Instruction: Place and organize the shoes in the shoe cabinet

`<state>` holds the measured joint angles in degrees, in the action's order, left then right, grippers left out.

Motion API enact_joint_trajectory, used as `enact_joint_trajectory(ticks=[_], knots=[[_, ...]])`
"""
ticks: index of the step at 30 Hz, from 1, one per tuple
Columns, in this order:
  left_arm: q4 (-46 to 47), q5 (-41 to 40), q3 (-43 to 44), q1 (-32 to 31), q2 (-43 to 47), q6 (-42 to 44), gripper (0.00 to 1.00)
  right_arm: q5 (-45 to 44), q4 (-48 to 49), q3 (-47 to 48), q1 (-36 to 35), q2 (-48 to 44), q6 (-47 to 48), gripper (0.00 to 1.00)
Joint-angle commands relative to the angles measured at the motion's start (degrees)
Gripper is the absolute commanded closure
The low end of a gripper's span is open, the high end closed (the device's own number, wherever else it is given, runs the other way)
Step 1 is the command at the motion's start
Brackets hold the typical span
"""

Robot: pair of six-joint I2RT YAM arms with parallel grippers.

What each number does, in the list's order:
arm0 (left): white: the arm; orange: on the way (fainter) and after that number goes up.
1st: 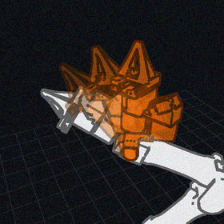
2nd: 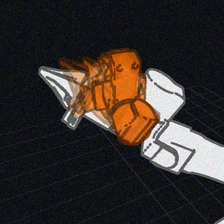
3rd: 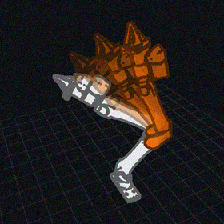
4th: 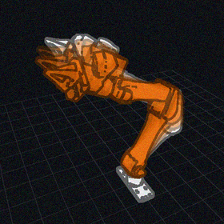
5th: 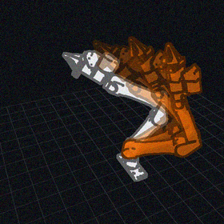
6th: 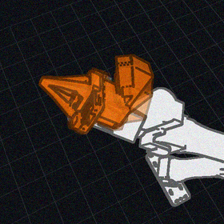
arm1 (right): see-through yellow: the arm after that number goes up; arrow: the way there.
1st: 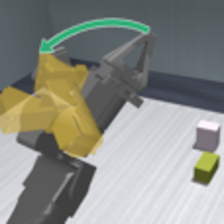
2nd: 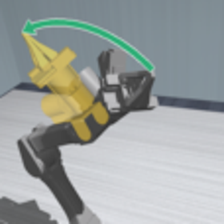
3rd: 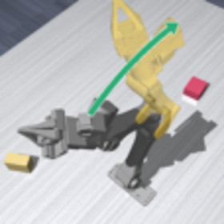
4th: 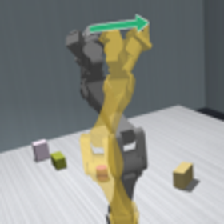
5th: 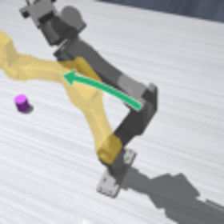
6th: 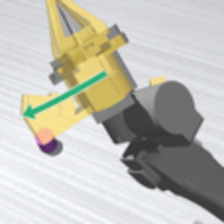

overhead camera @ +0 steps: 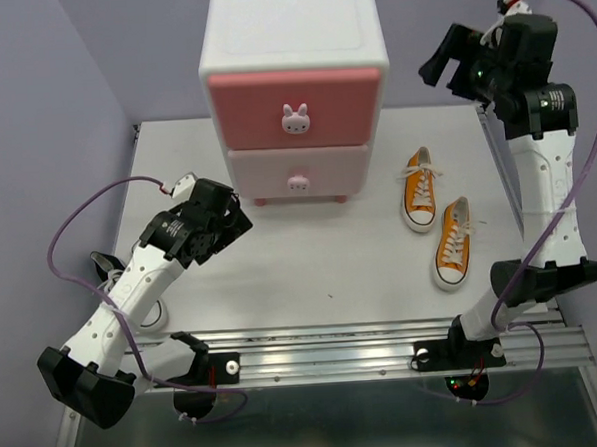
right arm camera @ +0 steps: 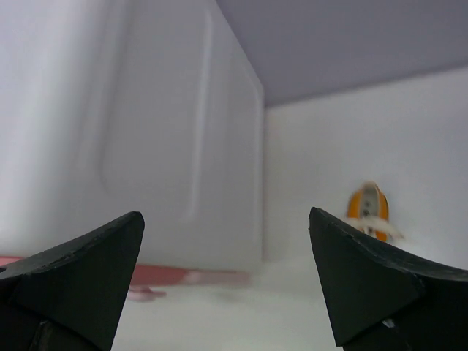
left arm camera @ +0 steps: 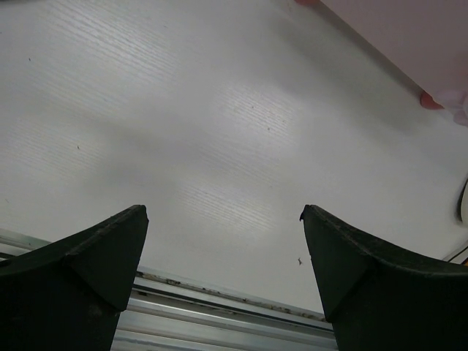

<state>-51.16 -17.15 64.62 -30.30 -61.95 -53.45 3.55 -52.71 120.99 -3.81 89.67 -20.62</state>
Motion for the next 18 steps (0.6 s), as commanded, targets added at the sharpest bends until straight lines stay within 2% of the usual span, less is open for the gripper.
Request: enact_joint_trajectory(ticks=[1, 3, 4, 8, 12, 18], knots=[[-2.1, -0.4, 1.9, -0.4, -1.2, 0.5, 0.01, 10.9, 9.5, 16.9, -0.8, 5.9, -3.2, 0.00], [-2.2, -0.2, 2.1, -0.4, -1.6, 1.5, 0.01, 12.7, 15.0, 18.6, -2.3, 7.4, -5.0, 0.00], [-2.3, -0.1, 2.4, -0.4, -1.9, 1.8, 0.01, 13.2, 21.9, 17.5, -4.6, 7.3, -4.5, 0.00], [-2.5, 0.3, 3.7, -0.4, -2.7, 3.2, 0.01, 10.4, 32.9, 18.8, -10.7, 10.2, 0.0, 0.00], [-2.9, 0.6, 5.0, -0.4, -4.0, 4.7, 0.01, 10.5, 35.7, 25.3, -15.8, 15.2, 1.7, 0.00], [-3.2, 0.7, 8.6, -0.5, -5.3, 6.1, 0.01, 5.7, 34.2, 24.6, -20.3, 19.0, 6.6, 0.00]])
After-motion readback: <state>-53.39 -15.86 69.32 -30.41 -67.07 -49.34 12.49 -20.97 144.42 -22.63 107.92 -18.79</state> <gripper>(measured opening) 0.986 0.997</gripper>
